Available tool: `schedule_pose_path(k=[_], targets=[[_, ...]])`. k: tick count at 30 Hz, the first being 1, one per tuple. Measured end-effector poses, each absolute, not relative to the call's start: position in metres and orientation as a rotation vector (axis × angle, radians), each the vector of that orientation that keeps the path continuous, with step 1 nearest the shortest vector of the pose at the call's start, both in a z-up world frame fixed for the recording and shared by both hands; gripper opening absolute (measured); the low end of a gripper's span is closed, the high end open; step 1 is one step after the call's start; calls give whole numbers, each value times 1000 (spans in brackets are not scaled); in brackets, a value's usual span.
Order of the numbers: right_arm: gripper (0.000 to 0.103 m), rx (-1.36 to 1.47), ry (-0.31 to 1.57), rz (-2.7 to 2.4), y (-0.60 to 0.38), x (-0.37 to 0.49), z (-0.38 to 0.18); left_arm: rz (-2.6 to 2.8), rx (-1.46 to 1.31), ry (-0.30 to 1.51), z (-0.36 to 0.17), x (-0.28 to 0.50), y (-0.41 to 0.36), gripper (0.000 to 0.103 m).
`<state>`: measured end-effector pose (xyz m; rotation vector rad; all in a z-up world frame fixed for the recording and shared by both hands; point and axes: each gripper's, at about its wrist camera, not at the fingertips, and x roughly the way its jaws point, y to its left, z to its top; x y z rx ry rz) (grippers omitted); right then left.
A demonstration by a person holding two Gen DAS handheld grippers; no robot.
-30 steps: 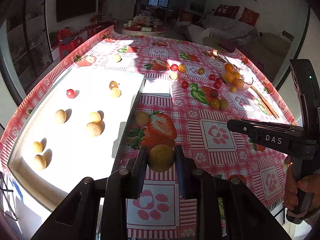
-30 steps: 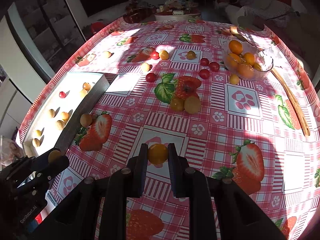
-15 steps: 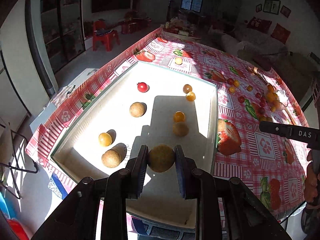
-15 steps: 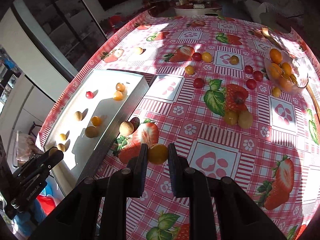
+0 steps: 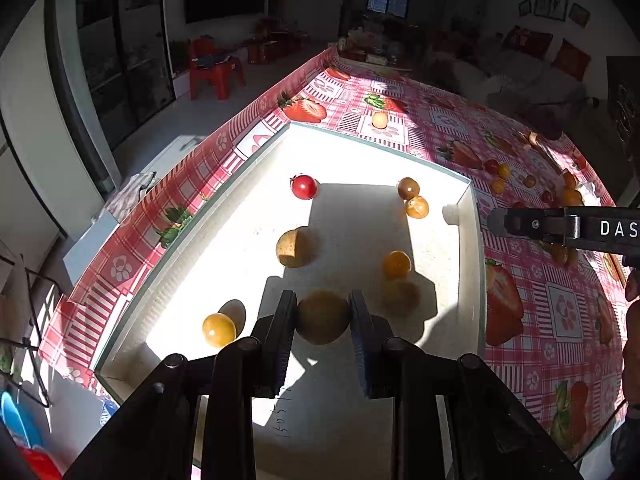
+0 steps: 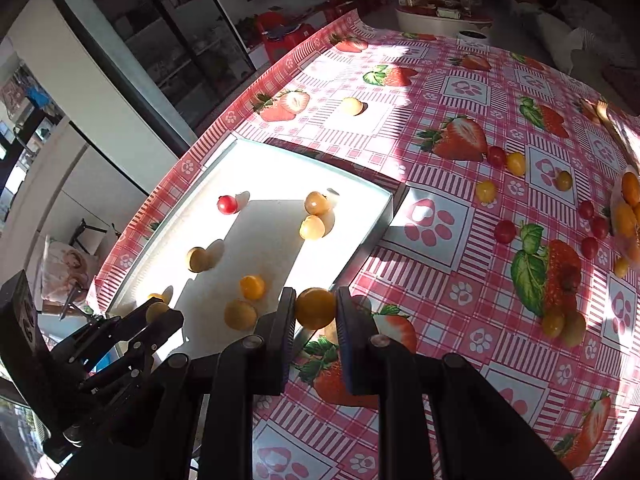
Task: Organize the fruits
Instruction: 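Carry both held fruits over the white tray, then open both tools to release the fruits into the tray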
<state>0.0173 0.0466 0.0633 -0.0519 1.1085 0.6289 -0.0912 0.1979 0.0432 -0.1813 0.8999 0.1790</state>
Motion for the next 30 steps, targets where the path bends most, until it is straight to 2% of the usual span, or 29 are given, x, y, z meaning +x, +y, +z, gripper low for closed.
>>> schedule_pose_path(k=[11, 25, 26, 27, 28, 30], targets=[[22, -200, 1153, 644, 100, 37, 32, 201, -157, 974, 26, -72, 199, 28], [23, -322, 1153, 611, 120, 35, 12, 201, -83, 1007, 20, -69, 191, 29], [23, -320, 1153, 613, 120, 35, 12, 198, -86, 1008, 20, -70, 191, 39], [25, -311, 1158, 617, 120, 36, 13, 204, -91, 1007, 21, -70, 191, 68], [29, -300, 1163, 620, 119, 37, 13, 222, -89, 987, 23, -73, 191, 78], [35, -280, 1168, 624, 117, 37, 16, 239, -79, 948, 28, -77, 190, 81]])
